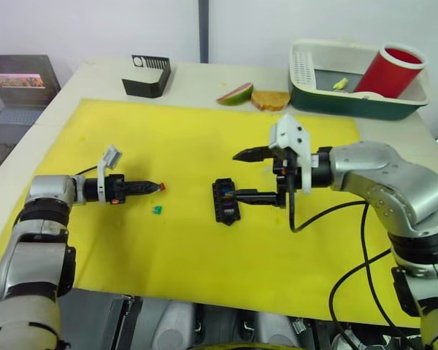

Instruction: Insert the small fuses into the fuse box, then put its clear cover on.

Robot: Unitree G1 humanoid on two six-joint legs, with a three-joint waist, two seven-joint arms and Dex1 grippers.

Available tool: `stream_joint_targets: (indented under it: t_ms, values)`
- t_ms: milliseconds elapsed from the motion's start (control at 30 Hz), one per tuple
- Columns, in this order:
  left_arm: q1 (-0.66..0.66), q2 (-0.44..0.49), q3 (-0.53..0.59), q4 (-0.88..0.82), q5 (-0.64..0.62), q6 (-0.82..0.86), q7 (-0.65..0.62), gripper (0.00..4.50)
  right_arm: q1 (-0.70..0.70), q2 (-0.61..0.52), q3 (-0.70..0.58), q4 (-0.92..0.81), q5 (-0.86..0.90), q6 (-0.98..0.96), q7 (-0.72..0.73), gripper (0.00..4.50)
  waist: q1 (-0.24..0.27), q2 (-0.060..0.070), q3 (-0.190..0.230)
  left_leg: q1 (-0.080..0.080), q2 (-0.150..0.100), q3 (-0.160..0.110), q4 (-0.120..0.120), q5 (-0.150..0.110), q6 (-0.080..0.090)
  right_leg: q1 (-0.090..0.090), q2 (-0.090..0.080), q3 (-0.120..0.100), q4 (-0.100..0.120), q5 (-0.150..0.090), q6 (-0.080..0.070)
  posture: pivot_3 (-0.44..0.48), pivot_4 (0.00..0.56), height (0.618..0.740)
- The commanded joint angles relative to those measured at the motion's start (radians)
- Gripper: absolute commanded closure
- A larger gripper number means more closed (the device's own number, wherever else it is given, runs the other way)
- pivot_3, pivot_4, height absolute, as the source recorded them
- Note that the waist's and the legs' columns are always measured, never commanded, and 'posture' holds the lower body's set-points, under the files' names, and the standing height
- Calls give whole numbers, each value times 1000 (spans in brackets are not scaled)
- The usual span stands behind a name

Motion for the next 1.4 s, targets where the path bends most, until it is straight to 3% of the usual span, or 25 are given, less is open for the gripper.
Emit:
stream_joint_targets:
  t_ms: [33, 67, 167, 967, 1100, 1400]
  values:
    - [10, -12, -2, 37, 27, -16, 20, 1813, -21, 5, -8, -12, -6, -23, 1, 0, -1, 0, 0, 0, 0, 0, 0, 0, 0, 0, 0, 0, 0, 0, 0, 0, 150, 740]
    - [11, -13, 0, 41, 30, -21, 23, 1813, -20, 5, -7, -11, -8, -26, 2, 0, -2, 0, 0, 0, 0, 0, 0, 0, 0, 0, 0, 0, 0, 0, 0, 0, 150, 740]
    - [14, -16, 4, 43, 35, -31, 23, 3161, -18, 3, -6, -9, -11, -32, 6, 0, -5, 0, 0, 0, 0, 0, 0, 0, 0, 0, 0, 0, 0, 0, 0, 0, 150, 740]
    - [-23, -57, 37, 48, 45, -30, 25, 3161, -19, 18, 12, -4, -35, -31, -3, 0, 1, 0, 0, 0, 0, 0, 0, 0, 0, 0, 0, 0, 0, 0, 0, 0, 150, 740]
    - [-18, -59, 44, 51, 47, -37, 35, 4366, -17, 16, 16, -8, -38, -32, -2, 0, 1, 0, 0, 0, 0, 0, 0, 0, 0, 0, 0, 0, 0, 0, 0, 0, 150, 740]
    - [13, -50, 44, 16, 45, -32, 28, 4366, -9, 10, 10, -11, -33, -35, 3, 0, 0, 0, 0, 0, 0, 0, 0, 0, 0, 0, 0, 0, 0, 0, 0, 0, 150, 740]
